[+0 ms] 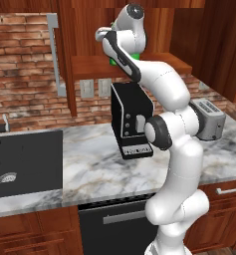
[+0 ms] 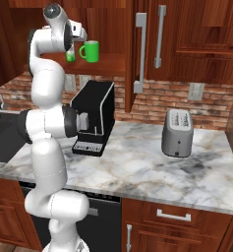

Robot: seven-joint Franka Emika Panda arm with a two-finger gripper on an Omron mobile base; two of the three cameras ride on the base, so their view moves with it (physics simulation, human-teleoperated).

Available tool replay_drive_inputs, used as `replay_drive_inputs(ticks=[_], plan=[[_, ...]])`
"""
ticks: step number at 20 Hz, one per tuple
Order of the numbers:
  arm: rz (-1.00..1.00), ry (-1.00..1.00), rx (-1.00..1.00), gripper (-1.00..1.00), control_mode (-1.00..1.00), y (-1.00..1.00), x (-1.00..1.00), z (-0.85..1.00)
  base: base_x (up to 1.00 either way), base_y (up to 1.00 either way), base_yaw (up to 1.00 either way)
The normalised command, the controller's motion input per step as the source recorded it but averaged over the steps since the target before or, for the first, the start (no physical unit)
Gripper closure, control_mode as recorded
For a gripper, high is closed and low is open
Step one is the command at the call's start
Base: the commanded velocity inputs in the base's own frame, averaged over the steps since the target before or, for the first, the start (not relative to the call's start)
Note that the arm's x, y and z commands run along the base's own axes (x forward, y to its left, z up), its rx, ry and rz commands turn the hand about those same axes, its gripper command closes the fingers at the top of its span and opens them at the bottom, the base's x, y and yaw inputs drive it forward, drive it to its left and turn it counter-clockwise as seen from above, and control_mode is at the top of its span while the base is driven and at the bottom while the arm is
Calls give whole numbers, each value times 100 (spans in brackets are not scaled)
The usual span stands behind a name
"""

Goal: Open the cabinet directly in front. Then move the beer and the mug to the dining counter with the jar on it.

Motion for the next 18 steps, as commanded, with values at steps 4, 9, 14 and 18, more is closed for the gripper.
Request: replay_drive_inputs(ticks=[4, 9, 14, 18], plan=[[0, -7, 0, 100, -100, -1, -33, 0, 0, 0, 0], [0, -11, 1, 100, -100, 0, -42, 0, 0, 0, 0], [0, -12, 3, 100, -100, -1, -62, 0, 0, 0, 0], [0, -10, 8, 100, -100, -13, -98, 0, 0, 0, 0]])
